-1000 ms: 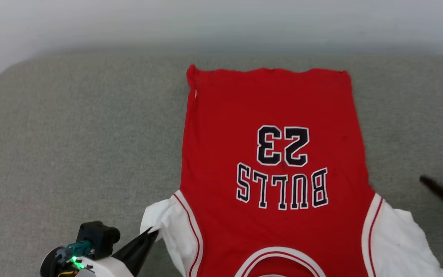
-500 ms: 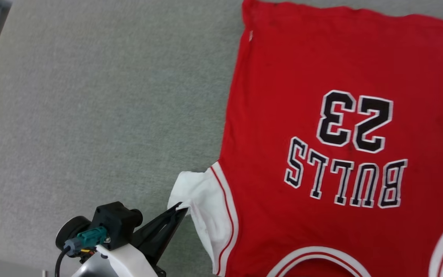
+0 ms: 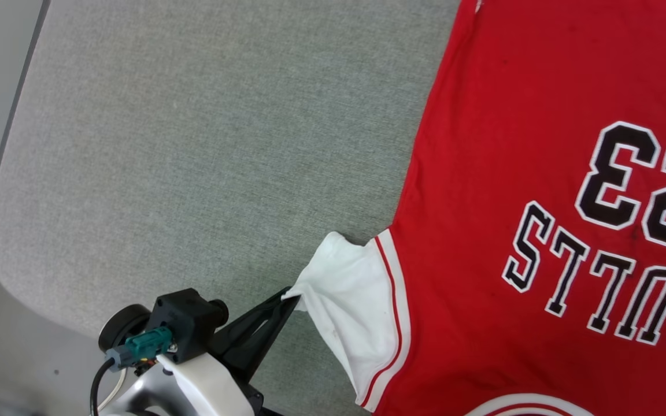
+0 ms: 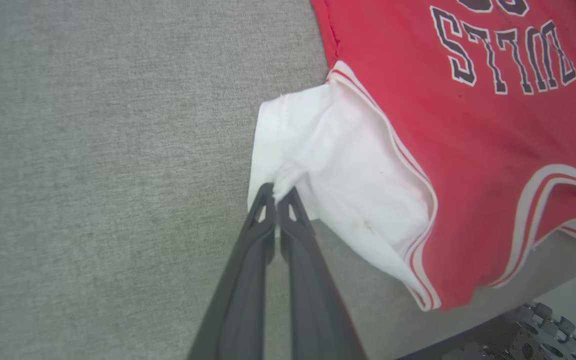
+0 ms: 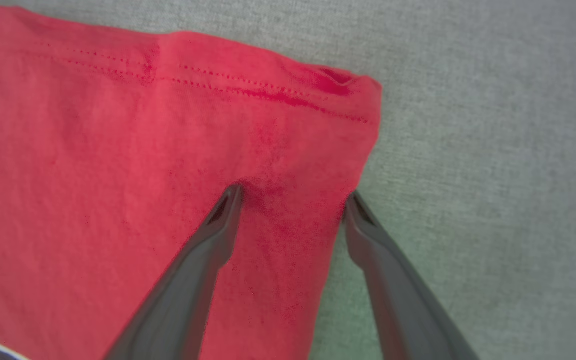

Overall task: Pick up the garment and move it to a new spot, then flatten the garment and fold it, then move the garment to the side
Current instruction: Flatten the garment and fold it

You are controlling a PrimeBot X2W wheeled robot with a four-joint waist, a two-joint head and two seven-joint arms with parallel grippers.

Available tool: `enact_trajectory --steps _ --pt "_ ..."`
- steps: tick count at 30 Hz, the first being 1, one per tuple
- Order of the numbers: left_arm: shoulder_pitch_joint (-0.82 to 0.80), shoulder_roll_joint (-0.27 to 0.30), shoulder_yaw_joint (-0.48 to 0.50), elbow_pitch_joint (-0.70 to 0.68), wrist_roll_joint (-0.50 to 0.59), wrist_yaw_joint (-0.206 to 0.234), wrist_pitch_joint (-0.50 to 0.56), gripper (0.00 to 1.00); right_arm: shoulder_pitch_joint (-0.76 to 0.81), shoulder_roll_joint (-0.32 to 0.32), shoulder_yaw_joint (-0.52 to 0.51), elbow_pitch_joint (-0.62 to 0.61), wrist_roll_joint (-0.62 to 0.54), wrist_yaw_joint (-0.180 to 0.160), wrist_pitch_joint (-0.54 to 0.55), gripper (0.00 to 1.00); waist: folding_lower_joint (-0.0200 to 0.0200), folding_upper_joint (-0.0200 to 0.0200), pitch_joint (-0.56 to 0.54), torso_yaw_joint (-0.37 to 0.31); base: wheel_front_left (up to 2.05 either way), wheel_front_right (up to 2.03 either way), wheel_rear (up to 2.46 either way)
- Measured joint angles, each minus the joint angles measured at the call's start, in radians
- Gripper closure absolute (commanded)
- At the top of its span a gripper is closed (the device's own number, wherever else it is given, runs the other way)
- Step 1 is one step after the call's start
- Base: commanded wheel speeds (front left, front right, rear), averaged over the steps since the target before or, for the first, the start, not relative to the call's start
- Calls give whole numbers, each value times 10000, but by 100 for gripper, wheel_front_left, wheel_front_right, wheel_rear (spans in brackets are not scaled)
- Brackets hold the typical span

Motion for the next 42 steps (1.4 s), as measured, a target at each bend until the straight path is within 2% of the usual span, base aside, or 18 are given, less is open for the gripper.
enact_trajectory --steps 10,11,12,13,21,29,42 --pt "-154 -284 -56 374 -42 -171 -267 100 20 -153 -44 17 -313 -4 27 0 -2 0 333 387 0 0 0" --pt "-155 -293 -58 391 -44 -180 -268 100 29 -174 -12 33 -311 -4 27 39 -2 0 338 391 0 0 0" --pt "-159 -303 -58 412 -48 -180 -276 100 38 -198 35 44 -293 -4 27 92 -2 0 337 391 0 0 0" --pt "-165 -305 -54 433 -54 -180 -280 100 52 -230 81 58 -263 -4 -4 100 -2 0 332 385 0 0 0" --pt "-241 -301 -25 564 -52 -146 -353 100 373 -270 449 339 -211 2 -512 100 0 0 39 173 0 0 0" --pt "-133 -282 92 805 -245 -12 -393 100 1281 -221 794 803 25 2 -1060 100 -1 0 -771 -338 0 0 0" --pt "815 -40 451 1770 -823 272 -869 100 3486 717 1377 1118 871 2 -2054 100 -2 1 -2772 -1735 0 0 0"
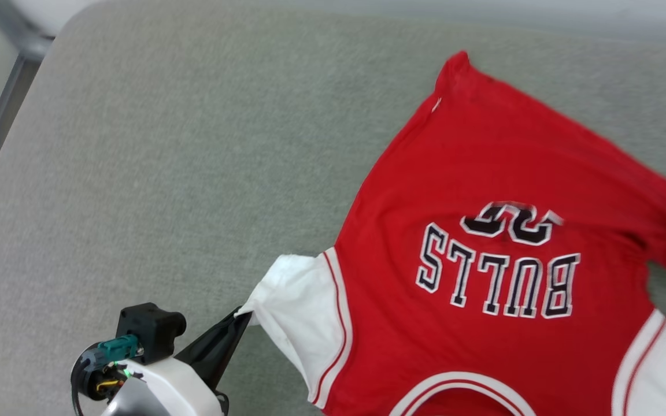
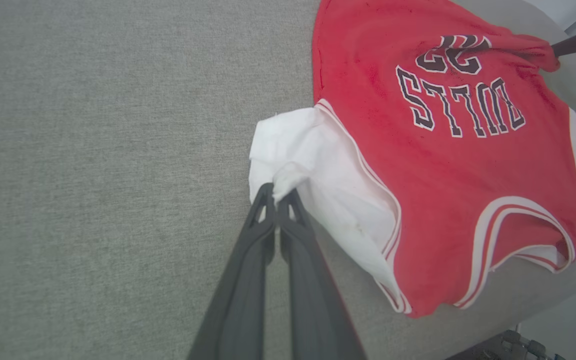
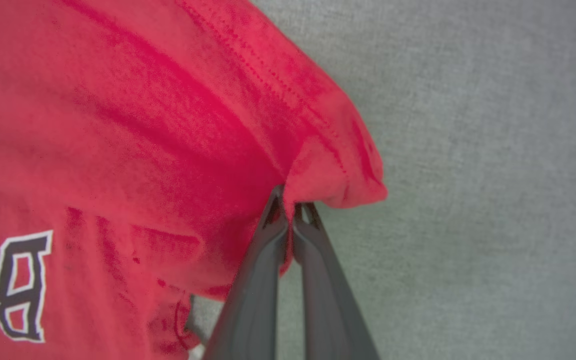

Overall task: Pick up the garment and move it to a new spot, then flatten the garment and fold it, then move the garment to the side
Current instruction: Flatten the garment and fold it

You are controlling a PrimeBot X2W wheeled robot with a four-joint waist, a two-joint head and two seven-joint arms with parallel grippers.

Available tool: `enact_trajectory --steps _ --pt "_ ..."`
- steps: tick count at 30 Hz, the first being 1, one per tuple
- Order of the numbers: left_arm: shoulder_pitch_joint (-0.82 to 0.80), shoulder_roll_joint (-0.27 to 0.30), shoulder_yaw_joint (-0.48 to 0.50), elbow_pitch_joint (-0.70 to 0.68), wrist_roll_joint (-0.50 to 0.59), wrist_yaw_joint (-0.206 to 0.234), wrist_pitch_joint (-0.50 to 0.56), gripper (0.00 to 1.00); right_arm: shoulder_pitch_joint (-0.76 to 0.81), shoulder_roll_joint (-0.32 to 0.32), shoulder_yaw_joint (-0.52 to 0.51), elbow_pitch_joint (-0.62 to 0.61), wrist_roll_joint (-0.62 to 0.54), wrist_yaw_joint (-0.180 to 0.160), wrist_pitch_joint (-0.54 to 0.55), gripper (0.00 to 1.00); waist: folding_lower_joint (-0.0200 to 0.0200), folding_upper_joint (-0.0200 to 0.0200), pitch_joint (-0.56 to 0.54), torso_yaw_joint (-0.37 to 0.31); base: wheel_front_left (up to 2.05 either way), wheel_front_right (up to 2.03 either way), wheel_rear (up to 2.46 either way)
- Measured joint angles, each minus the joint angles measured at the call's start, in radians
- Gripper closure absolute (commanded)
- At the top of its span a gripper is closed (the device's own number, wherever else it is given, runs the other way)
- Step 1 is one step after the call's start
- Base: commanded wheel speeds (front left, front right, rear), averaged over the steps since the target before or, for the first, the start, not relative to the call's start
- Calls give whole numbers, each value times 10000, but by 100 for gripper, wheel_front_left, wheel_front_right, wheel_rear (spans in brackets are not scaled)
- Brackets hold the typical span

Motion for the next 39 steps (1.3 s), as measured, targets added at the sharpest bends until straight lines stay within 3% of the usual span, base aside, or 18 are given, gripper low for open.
enact_trajectory --steps 18,27,35,36,37,39 --pt "901 -328 422 608 -663 368 -819 100 3715 -46 368 -1979 1237 0 -786 100 -2 0 -1920 -1748 0 0 0" --pt "948 -571 539 694 -803 487 -1078 100 5564 395 52 -2360 1287 -2 -1306 100 -1 0 -2189 -1908 0 0 0" --pt "947 -614 497 604 -796 531 -1066 100 5962 554 75 -2240 1290 -2 -1653 98 0 0 -2164 -1880 0 0 0" --pt "946 -604 493 573 -788 541 -1053 100 5951 543 105 -2282 1304 -2 -1684 33 0 0 -2151 -1873 0 0 0" --pt "944 -591 481 535 -777 543 -1047 100 5918 504 159 -2349 1331 -2 -1714 0 -1 0 -2130 -1869 0 0 0" --pt "939 -566 462 470 -750 564 -1007 100 5823 314 414 -2541 1438 -2 -1697 0 0 0 -2090 -1853 0 0 0"
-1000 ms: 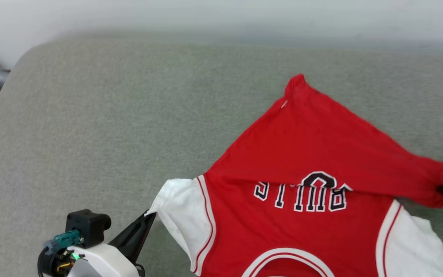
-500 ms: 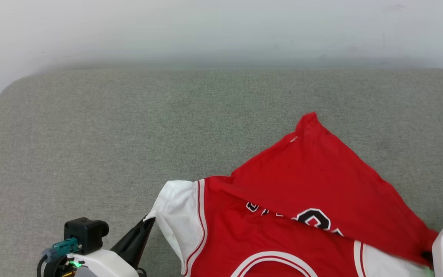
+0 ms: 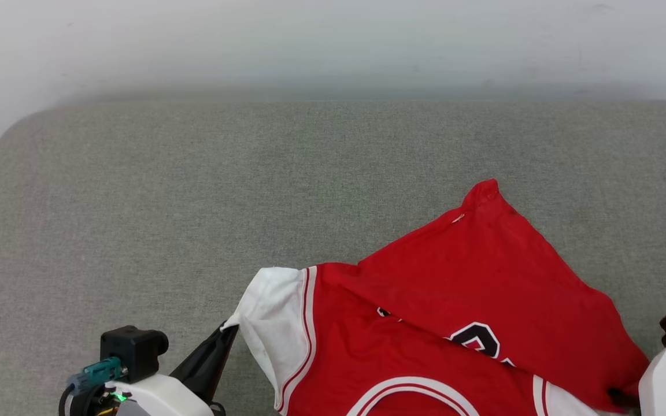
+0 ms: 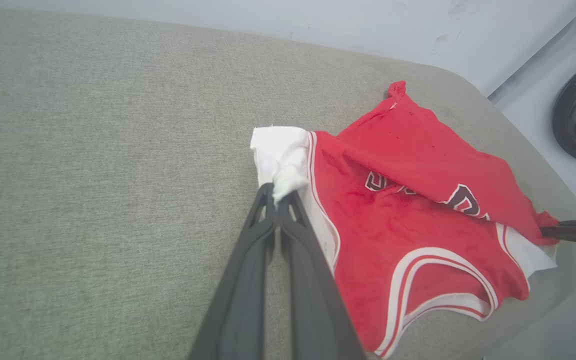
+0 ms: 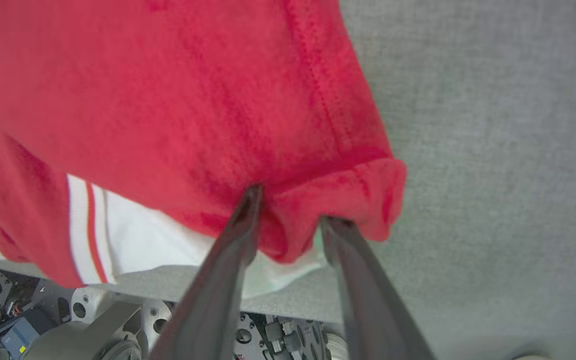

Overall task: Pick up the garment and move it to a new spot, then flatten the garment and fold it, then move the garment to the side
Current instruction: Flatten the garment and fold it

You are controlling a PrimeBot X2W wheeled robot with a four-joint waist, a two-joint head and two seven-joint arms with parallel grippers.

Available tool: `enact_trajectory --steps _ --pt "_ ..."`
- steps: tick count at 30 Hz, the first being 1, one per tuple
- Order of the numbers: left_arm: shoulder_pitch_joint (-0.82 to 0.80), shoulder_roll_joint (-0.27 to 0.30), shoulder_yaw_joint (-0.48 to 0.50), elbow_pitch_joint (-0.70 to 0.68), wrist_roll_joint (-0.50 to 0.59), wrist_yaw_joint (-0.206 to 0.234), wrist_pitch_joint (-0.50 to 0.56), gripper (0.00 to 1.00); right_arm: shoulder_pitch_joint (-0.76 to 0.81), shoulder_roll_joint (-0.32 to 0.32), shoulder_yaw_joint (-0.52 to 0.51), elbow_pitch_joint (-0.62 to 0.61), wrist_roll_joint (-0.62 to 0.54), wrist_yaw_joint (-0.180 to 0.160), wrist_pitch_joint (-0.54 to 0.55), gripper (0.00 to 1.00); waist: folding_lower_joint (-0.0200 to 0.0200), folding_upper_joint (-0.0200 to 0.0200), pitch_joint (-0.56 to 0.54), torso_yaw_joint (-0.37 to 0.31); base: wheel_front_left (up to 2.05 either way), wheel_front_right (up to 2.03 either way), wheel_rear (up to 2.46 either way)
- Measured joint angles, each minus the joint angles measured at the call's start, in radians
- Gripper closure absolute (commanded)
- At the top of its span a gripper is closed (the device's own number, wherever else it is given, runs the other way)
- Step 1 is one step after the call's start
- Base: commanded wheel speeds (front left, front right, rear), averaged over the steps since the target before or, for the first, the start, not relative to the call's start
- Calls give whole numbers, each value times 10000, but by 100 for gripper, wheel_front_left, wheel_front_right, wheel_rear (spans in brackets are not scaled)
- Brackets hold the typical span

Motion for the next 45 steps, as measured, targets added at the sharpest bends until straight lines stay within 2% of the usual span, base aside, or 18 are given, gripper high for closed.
enact_trajectory --steps 9,14,27,36,45 --pt "-215 8 -142 -395 236 2 27 100 -1336 -431 405 -1812 642 0 700 0 0 0 315 267 0 0 0" --pt "-516 12 -234 -656 430 -82 79 100 -2650 -495 424 -2038 382 0 1174 0 1 0 743 568 0 0 0" --pt "-1333 -309 -558 -871 717 -439 244 100 -5579 -445 744 337 -681 0 1733 0 2 0 2109 2088 0 0 0" --pt "-1643 -614 -794 -660 769 -694 140 100 -6490 -562 690 1810 -1250 0 1511 0 2 0 2853 2971 0 0 0" --pt "-1796 -715 -851 -420 767 -844 27 100 -6674 -663 631 2472 -1567 0 1335 0 0 -1 3142 3321 0 0 0"
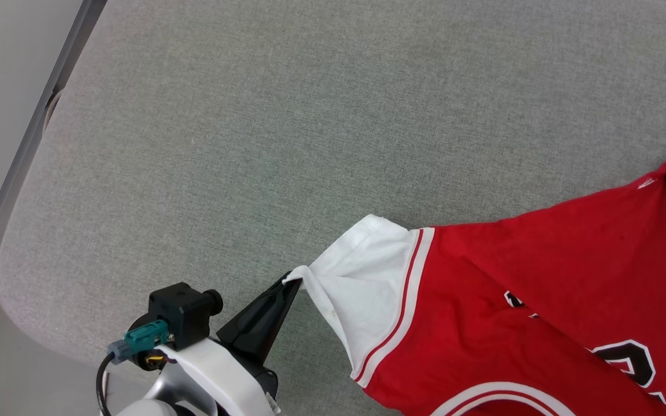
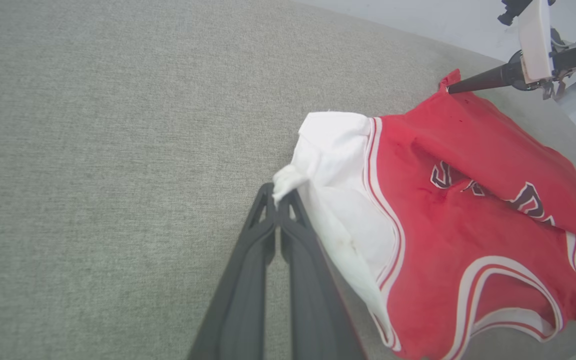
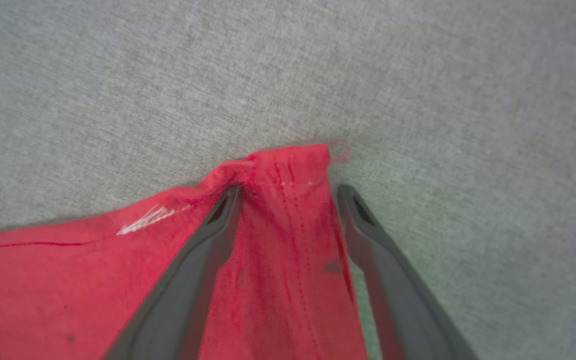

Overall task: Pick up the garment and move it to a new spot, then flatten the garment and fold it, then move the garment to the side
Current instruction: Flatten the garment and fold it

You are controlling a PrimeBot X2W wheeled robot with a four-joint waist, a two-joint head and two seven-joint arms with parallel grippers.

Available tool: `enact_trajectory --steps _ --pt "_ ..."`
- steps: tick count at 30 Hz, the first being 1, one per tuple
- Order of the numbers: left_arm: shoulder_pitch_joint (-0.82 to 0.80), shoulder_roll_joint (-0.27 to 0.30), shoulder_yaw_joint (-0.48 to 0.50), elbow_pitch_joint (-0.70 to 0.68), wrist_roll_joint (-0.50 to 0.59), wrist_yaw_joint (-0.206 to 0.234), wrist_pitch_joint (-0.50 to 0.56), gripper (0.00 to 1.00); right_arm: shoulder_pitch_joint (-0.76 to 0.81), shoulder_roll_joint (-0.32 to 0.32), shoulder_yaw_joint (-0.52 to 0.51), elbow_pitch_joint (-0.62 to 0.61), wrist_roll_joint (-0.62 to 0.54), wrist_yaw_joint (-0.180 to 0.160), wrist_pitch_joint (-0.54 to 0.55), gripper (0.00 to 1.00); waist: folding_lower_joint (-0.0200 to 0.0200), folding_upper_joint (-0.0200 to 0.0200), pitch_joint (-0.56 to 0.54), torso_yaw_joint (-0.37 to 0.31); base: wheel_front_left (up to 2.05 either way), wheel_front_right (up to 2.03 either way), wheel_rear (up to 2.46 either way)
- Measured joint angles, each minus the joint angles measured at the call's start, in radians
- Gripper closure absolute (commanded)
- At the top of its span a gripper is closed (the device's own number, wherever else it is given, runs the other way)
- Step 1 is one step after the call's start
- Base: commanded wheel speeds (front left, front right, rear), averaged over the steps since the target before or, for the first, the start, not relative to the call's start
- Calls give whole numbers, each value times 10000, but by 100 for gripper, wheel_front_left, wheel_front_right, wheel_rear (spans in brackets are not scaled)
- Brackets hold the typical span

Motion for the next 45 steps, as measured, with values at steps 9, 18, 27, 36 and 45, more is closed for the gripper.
enact_trajectory --steps 9,18,27,36,45 --pt "-51 -6 -8 128 -13 -13 10 100 88 127 171 113 69 0 -111 100 1 0 -146 -71 0 0 0" --pt "-37 148 151 240 -73 104 -15 100 265 309 384 232 320 0 -1237 100 2 0 -684 -434 0 0 0" --pt "175 566 635 75 -203 420 -148 100 239 157 767 4 775 0 -2545 100 1 0 -1601 -1139 0 0 0" --pt "-117 1333 1283 -593 -13 686 -67 100 115 -25 1327 -1202 1154 0 -3289 100 1 0 -2467 -2133 0 0 0" --pt "-1006 1977 2311 -1269 69 1093 153 100 60 -309 1563 -2813 1365 0 -3532 100 0 1 -3077 -3200 0 0 0"
